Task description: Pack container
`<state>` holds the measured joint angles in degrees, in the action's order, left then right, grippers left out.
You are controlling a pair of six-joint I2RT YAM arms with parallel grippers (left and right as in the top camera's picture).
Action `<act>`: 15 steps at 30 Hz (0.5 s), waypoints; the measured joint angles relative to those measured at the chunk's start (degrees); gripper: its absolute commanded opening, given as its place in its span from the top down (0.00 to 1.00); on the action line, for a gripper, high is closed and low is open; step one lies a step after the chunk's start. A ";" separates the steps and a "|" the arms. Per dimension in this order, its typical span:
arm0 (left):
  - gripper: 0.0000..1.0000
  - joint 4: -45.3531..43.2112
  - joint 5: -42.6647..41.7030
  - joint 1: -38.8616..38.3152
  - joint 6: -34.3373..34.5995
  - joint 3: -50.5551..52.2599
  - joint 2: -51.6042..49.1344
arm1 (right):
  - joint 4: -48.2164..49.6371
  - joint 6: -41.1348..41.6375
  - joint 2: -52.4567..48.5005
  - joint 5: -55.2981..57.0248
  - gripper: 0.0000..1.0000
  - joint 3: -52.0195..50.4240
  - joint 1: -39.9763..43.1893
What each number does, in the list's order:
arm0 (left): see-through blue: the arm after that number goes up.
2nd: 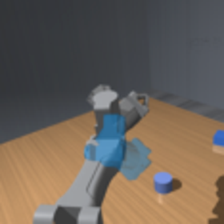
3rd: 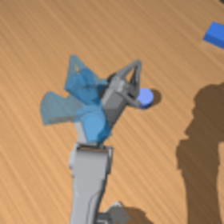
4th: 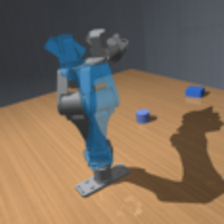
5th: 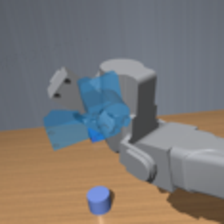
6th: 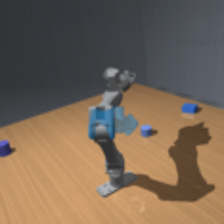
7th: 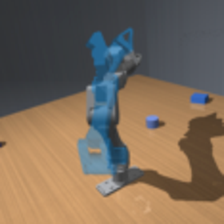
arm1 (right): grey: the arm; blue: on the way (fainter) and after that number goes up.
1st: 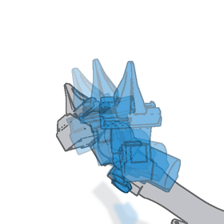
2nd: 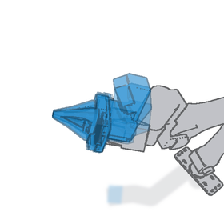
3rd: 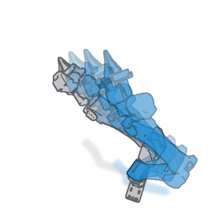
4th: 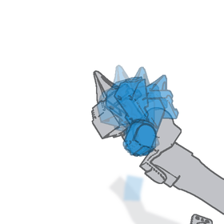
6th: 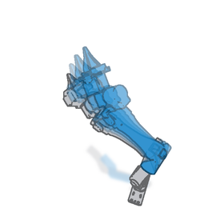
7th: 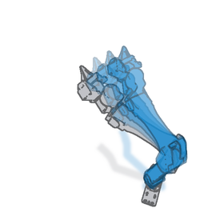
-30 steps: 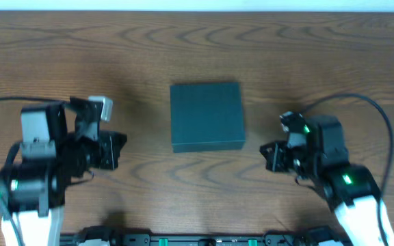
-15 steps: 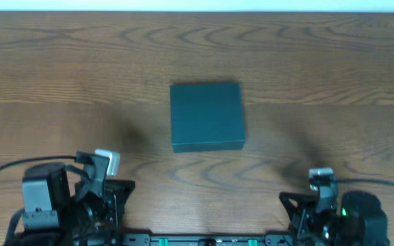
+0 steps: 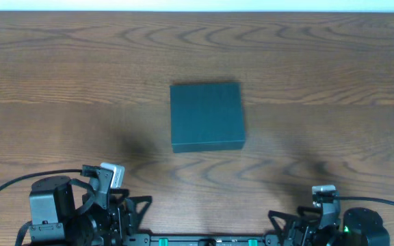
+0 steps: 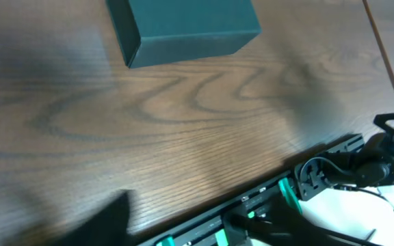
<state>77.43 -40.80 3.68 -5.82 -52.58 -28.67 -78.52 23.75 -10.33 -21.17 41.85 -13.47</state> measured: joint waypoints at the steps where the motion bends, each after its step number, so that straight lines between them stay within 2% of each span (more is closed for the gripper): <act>1: 0.05 0.24 0.00 0.00 0.83 0.00 0.00 | -0.02 0.24 0.00 -0.02 0.01 -0.02 0.00; 6: 0.05 0.59 0.85 0.00 2.23 0.00 0.00 | 0.09 2.34 0.00 -0.04 0.01 -0.02 0.00; 15: 0.05 0.59 11.63 0.00 2.91 0.00 0.00 | -0.07 3.08 0.00 -0.02 0.01 -0.02 0.00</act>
<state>78.02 -29.17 3.68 -2.92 -52.58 -28.67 -78.59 26.83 -10.33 -21.19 41.82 -13.47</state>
